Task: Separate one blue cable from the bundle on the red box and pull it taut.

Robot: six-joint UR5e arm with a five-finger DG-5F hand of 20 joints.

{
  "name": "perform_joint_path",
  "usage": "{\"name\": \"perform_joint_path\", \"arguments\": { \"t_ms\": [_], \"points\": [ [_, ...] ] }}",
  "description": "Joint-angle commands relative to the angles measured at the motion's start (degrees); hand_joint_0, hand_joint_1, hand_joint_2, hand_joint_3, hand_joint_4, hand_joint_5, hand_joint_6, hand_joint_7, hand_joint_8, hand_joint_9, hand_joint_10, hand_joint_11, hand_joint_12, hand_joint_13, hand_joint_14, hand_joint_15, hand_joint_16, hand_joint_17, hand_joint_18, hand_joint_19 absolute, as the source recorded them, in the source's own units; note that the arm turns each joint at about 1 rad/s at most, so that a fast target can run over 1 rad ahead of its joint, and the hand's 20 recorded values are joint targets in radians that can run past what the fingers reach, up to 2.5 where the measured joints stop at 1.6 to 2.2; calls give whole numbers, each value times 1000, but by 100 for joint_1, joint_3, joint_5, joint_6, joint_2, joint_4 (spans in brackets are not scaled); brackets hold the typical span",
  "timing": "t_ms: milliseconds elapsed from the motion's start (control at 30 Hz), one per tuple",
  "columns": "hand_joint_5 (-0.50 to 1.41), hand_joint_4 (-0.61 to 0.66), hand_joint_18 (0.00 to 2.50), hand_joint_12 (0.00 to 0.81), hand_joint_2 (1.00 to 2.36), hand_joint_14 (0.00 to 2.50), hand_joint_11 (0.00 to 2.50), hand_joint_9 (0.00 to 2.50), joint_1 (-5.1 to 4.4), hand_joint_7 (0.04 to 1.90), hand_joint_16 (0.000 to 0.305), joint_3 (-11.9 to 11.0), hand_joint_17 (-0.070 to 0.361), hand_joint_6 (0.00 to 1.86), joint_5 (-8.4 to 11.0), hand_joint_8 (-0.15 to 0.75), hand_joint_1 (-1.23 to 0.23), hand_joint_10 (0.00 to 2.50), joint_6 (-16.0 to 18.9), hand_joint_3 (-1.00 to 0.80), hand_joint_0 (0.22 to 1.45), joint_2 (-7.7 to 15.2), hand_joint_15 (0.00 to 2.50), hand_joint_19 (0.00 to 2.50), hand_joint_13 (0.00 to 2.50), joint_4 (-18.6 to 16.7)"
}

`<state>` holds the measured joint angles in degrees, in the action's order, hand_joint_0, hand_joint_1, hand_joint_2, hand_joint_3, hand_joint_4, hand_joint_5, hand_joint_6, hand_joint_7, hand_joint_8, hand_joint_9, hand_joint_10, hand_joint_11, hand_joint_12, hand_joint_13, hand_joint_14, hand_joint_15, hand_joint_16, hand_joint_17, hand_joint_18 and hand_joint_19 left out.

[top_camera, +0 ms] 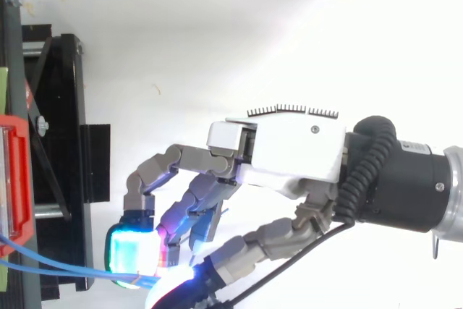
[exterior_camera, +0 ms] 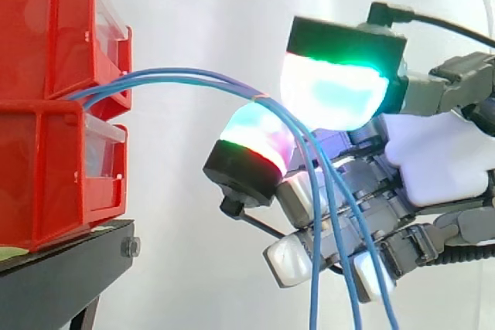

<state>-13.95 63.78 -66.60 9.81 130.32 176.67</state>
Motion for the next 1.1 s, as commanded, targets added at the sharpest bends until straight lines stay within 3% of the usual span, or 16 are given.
{"name": "perform_joint_path", "arguments": {
  "t_ms": [0,167,233,467,667,933,1067],
  "points": [
    [-203,199,1041,373,1000,11,763,923,7,971,45,-6,101,893,-2,378,-848,14,12,-500,566,-24,408,522,880,7],
    [-180,184,1068,379,1000,11,752,973,7,1017,47,-6,106,877,25,381,-720,11,12,-500,534,-33,411,524,904,7],
    [-167,165,1044,371,1004,11,754,1002,15,1060,44,-6,100,865,7,375,-690,14,3,-442,594,-24,422,559,901,7],
    [-157,131,1162,408,1016,10,764,1063,-29,1115,52,3,116,876,-2,424,-760,13,21,-107,603,-24,413,522,949,25],
    [-178,58,1137,397,1020,11,770,1036,-37,1077,48,-6,108,886,-2,400,-836,12,30,-49,640,-33,419,529,943,60],
    [-201,95,1089,379,1024,11,780,977,-37,1017,44,-6,100,885,-2,379,-882,13,21,-120,700,-33,416,537,915,60],
    [-202,117,1109,387,1016,11,769,990,-37,1040,47,-6,105,890,-2,386,-855,14,38,77,708,-24,410,528,927,42]
  ]
}}
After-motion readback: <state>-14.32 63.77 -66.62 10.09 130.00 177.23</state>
